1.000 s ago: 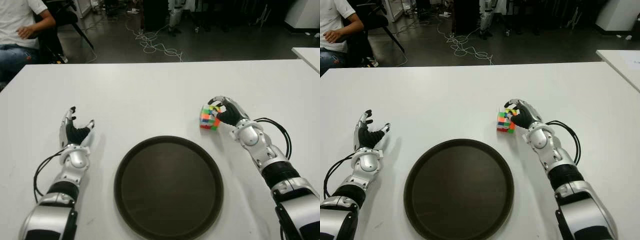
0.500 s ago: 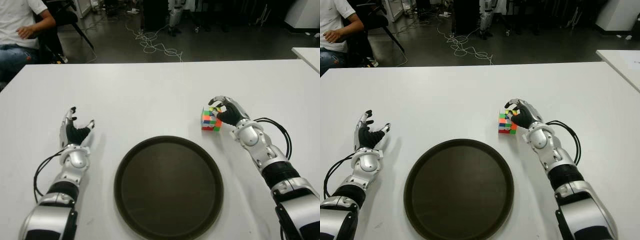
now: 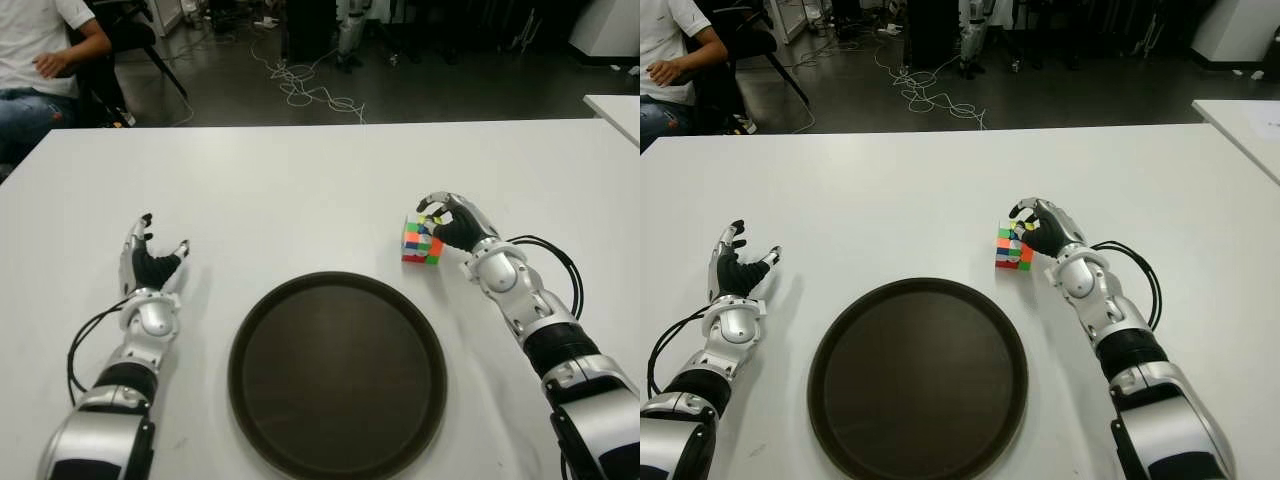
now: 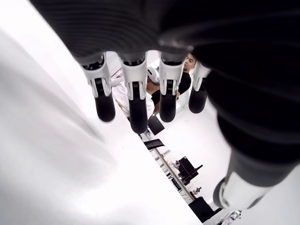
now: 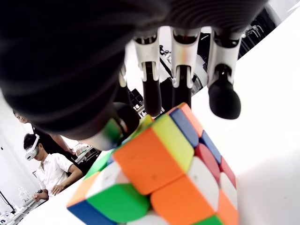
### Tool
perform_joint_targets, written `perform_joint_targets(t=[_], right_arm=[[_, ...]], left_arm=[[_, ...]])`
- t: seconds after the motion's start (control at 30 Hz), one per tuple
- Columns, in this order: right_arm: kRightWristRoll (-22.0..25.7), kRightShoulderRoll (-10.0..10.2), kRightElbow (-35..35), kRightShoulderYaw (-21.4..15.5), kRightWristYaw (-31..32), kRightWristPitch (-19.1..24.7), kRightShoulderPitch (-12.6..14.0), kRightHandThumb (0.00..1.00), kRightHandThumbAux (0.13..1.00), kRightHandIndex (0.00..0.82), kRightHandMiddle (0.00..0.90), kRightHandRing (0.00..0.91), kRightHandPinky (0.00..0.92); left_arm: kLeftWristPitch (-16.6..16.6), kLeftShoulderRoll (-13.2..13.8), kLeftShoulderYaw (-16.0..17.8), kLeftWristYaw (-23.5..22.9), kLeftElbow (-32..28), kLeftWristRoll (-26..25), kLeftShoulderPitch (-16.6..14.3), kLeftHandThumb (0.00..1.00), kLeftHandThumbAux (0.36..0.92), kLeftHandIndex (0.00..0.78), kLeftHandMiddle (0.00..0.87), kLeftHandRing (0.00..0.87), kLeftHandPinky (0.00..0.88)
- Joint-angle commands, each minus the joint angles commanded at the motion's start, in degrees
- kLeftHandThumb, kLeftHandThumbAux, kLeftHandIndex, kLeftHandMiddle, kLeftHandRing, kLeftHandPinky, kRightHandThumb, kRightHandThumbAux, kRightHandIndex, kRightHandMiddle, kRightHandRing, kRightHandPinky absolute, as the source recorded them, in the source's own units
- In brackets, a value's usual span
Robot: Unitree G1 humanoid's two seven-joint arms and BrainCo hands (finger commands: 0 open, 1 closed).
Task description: Pick up the Rubik's Cube and put it in the plate
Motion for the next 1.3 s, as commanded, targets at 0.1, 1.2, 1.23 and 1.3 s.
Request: perform_joint_targets(t=[0.1, 1.2, 1.23, 1.3], right_arm=[[0.0, 0.0, 0.1, 0.0, -0.2, -0.2, 0.0, 0.692, 0.727, 0.432, 0.764, 0.769, 0.771], [-1.4, -1.3, 6.5, 2.8, 1.5, -6.8, -2.3, 0.0, 0.715, 0.0, 0.0, 0.0, 0.0], [-1.4, -1.3, 6.8, 2.8, 1.4, -7.0, -2.4, 0.0, 0.712, 0.0, 0.0, 0.0, 0.0], [-1.5, -1.3, 7.3, 2.9, 1.1, -7.4, -2.5, 0.0, 0.704, 0.0, 0.0, 0.0, 0.0]], left_arm=[[0.2, 0.0, 0.1, -0.3, 0.0, -0.2, -0.1, 0.175, 0.732, 0.091, 0.139, 0.13, 0.111], [-0.7, -0.2, 0.8, -0.3, 0.4, -0.8, 0.0, 0.202, 0.717, 0.095, 0.144, 0.158, 0.182], [-0.8, -0.2, 0.8, -0.5, 0.4, -0.9, 0.0, 0.203, 0.716, 0.094, 0.145, 0.16, 0.191], [-1.0, -0.3, 0.9, -0.7, 0.4, -1.1, 0.0, 0.197, 0.716, 0.091, 0.144, 0.163, 0.206]])
